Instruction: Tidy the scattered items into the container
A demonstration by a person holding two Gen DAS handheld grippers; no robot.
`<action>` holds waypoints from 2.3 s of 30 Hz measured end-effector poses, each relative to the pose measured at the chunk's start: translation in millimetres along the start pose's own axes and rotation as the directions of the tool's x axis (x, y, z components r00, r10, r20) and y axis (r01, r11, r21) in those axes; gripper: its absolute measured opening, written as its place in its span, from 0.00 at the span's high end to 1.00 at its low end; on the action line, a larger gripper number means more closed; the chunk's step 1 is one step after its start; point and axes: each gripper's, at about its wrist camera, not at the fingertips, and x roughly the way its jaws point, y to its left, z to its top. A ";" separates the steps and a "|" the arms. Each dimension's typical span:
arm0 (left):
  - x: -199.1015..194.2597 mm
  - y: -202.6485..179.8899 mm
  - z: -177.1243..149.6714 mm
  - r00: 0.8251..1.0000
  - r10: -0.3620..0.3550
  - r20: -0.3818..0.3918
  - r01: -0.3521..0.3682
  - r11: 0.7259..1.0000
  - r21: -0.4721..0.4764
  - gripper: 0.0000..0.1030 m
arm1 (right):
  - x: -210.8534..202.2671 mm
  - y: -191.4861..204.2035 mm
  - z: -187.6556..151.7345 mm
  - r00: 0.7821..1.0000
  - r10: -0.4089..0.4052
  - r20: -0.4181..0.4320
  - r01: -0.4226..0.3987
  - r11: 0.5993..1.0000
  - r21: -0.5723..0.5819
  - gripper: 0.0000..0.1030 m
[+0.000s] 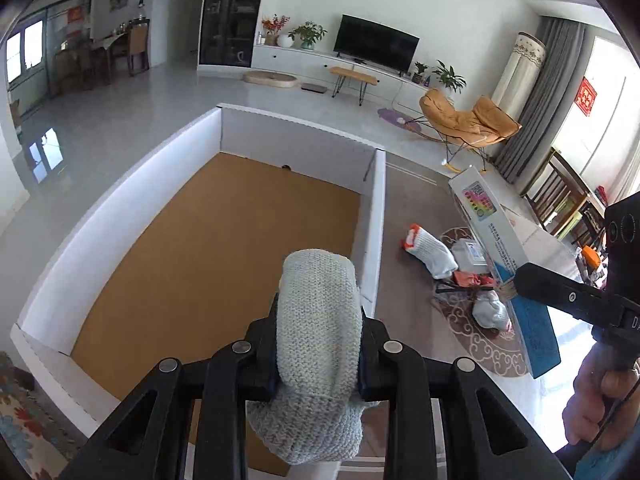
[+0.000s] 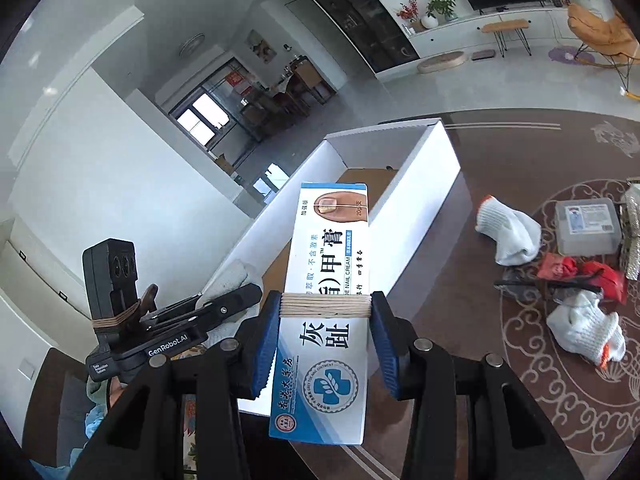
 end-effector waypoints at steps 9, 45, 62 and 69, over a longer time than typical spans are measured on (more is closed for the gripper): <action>61.2 86.6 6.0 0.978 0.119 -0.168 -0.137 0.986 -0.095 0.59 | 196.9 72.0 38.4 0.980 -0.107 -0.168 0.083 0.987 -0.139 0.56; 168.7 -289.9 -119.8 0.996 -0.006 -0.088 0.034 0.945 0.324 0.00 | -148.6 -236.8 -144.9 0.624 -0.781 0.039 0.778 0.625 0.057 0.50; 178.1 -288.8 -116.6 0.997 -0.005 -0.082 0.031 0.947 0.320 0.00 | -134.3 -246.8 -126.7 0.634 -0.773 0.026 0.769 0.634 0.077 0.40; 177.9 -288.4 -116.5 0.997 -0.006 -0.082 0.032 0.948 0.318 0.00 | -134.6 -246.9 -126.7 0.635 -0.772 0.026 0.769 0.635 0.077 0.40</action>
